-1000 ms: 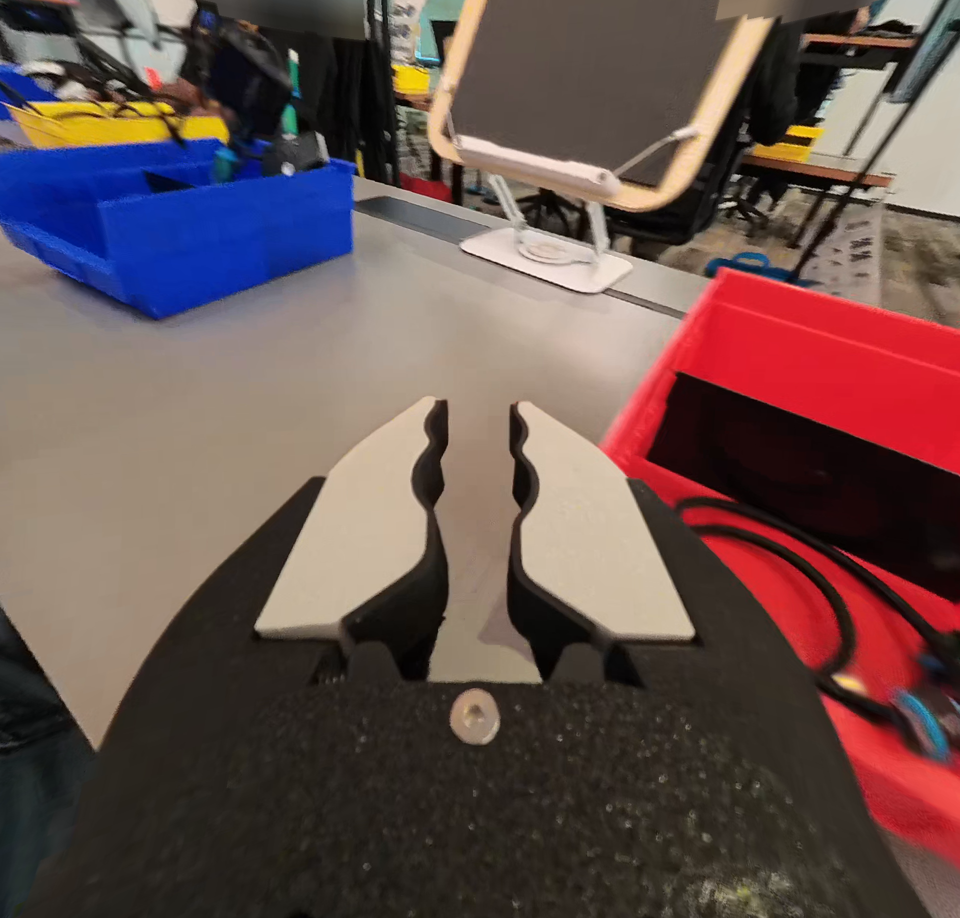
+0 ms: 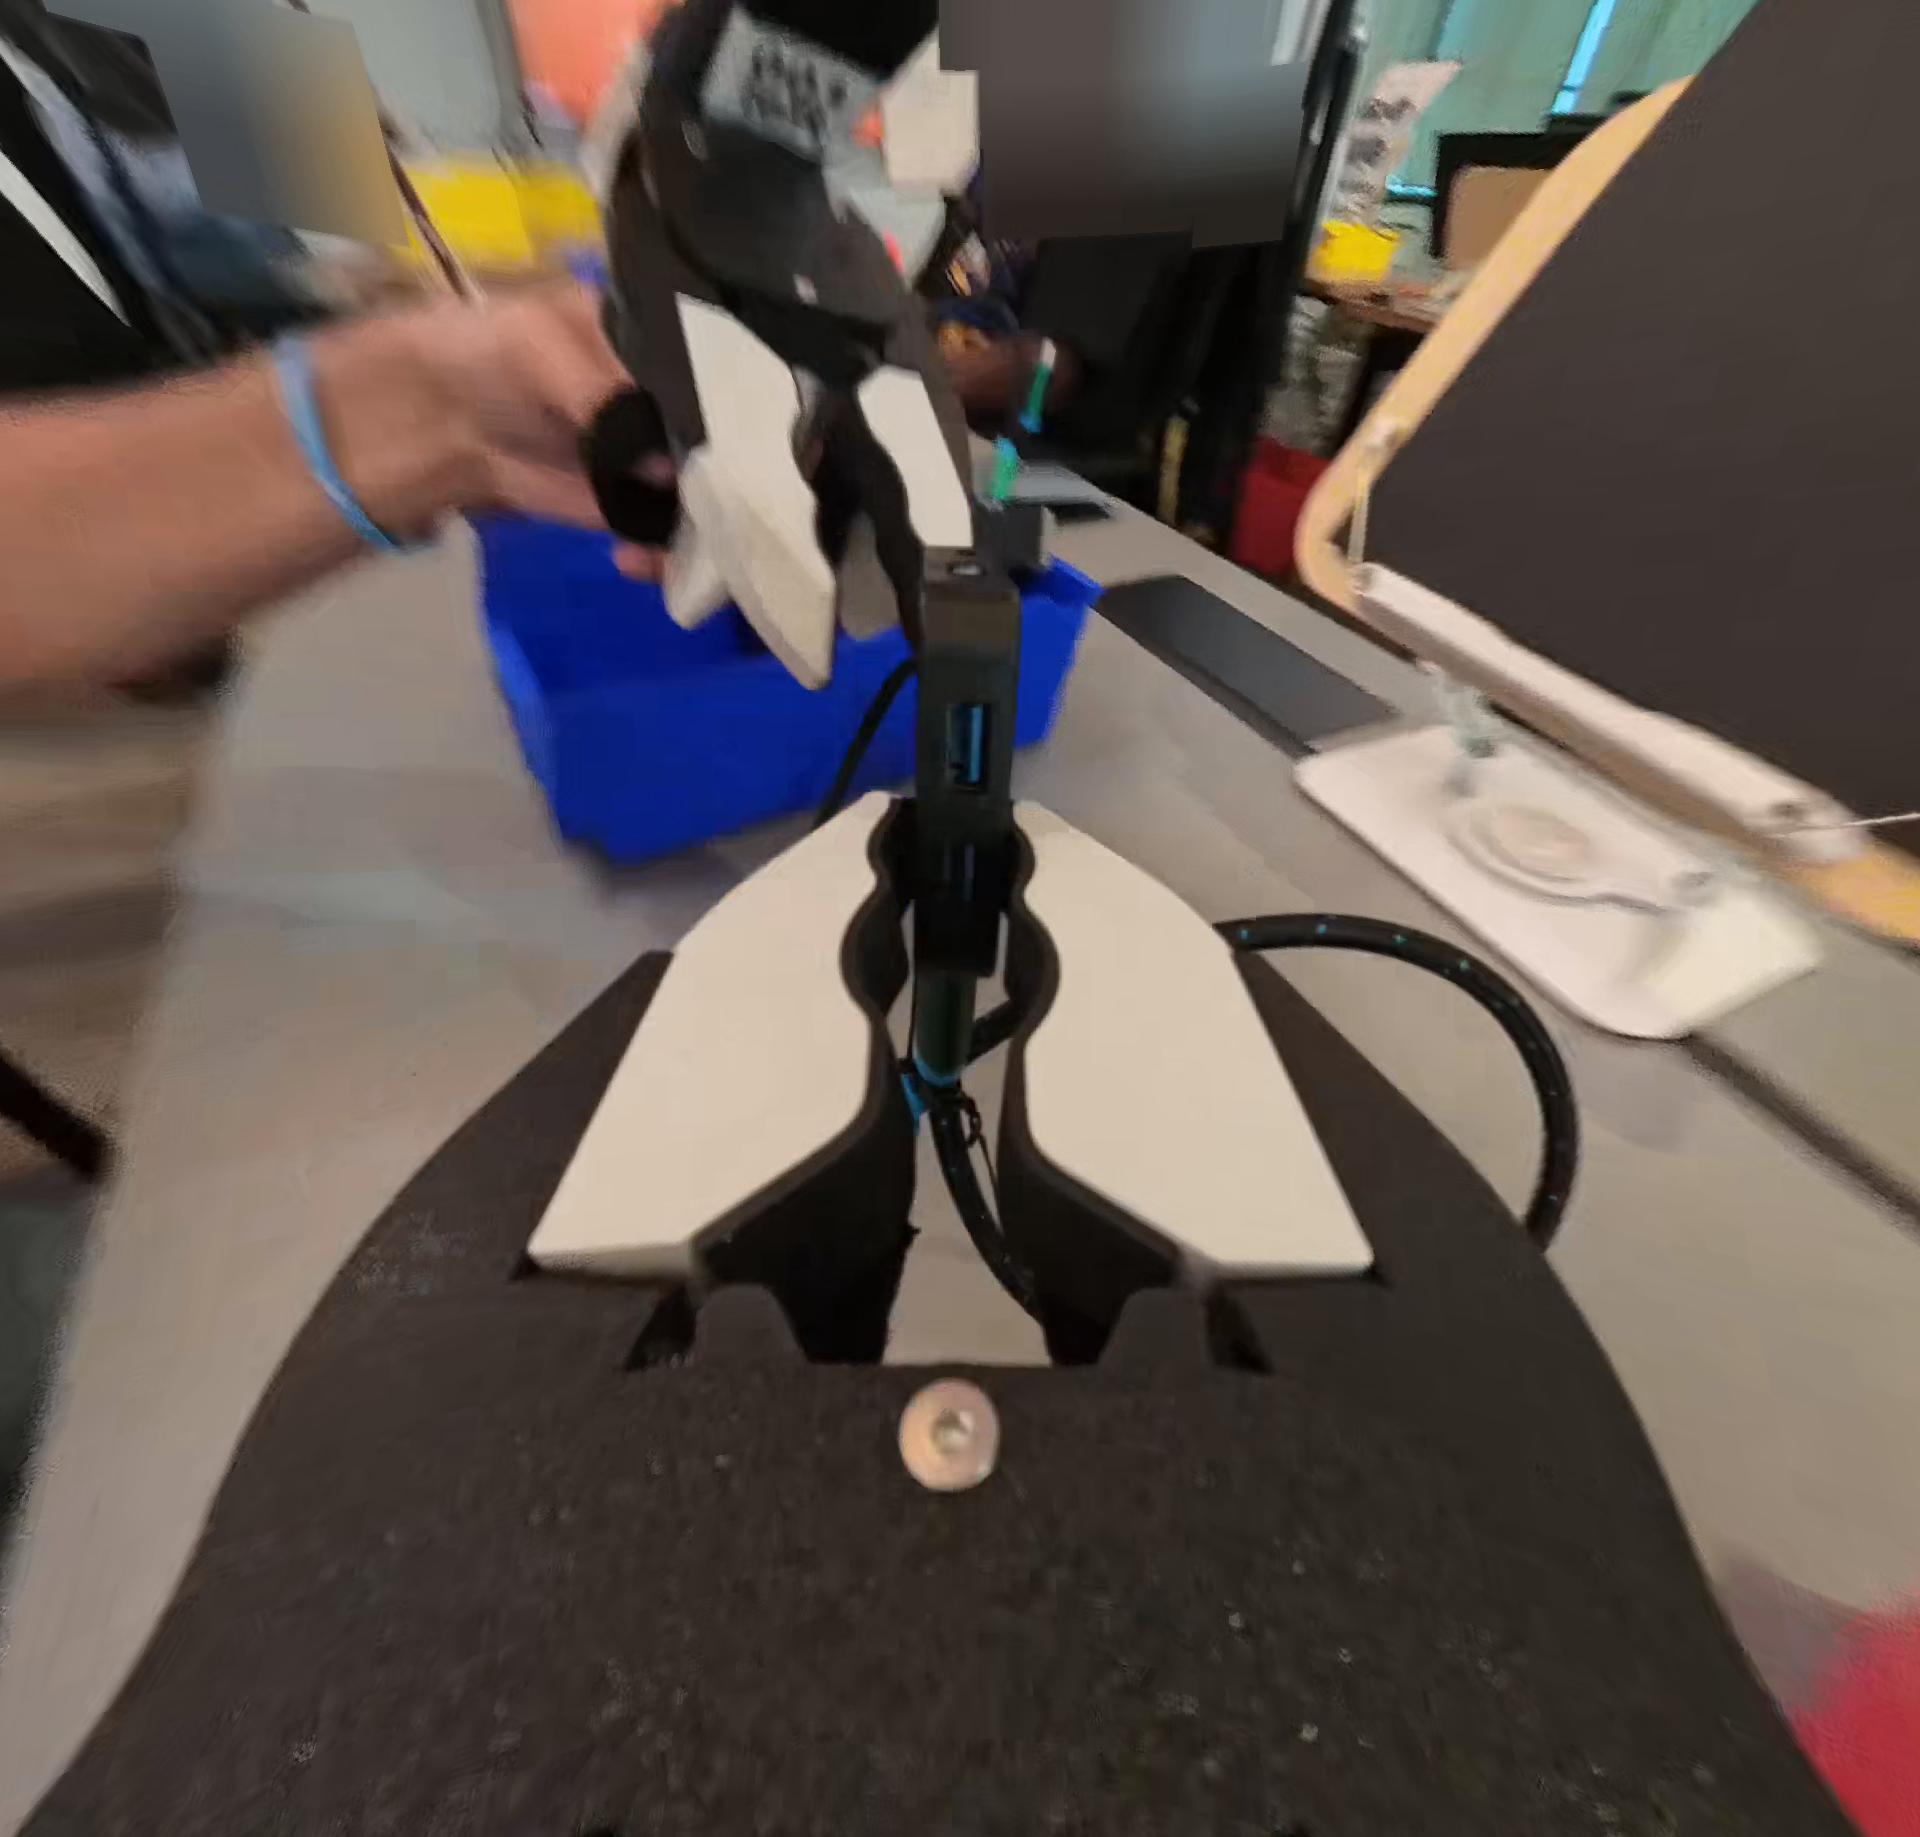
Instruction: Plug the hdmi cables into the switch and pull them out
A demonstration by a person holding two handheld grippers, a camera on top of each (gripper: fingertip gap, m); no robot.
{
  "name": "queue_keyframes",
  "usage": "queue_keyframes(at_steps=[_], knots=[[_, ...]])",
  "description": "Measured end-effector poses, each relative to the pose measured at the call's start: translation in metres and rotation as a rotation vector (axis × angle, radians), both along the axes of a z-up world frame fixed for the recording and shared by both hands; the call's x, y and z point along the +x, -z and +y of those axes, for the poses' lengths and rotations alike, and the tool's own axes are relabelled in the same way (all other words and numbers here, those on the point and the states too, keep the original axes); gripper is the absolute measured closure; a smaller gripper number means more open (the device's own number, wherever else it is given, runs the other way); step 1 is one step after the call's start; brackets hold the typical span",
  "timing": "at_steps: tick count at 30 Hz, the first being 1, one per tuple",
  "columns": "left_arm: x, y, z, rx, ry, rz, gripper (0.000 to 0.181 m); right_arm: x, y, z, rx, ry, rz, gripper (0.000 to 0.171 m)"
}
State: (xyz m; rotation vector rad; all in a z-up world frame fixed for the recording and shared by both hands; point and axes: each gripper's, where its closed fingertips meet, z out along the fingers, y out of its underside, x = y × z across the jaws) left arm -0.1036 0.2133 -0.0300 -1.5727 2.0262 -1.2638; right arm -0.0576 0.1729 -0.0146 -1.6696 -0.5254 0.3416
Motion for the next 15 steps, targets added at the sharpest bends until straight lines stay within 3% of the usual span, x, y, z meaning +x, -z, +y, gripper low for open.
queue_keyframes(at_steps=[4, 7, 10, 15], knots=[[0.012, -0.008, -0.015, -0.031, -0.13, -0.011, 0.1, 0.006, 0.003, 0.003, 0.074, 0.194, -0.499, 0.157], [0.023, -0.012, -0.026, -0.12, -0.25, -0.032, 0.093, 0.002, 0.003, 0.005, 0.121, 0.277, -0.73, 0.157], [0.025, -0.011, -0.031, -0.189, -0.316, -0.064, 0.101, 0.006, 0.005, 0.006, 0.132, 0.324, -0.779, 0.156], [0.021, -0.016, -0.043, -0.329, -0.287, -0.097, 0.092, 0.01, 0.018, 0.008, 0.114, 0.339, -0.904, 0.156]])
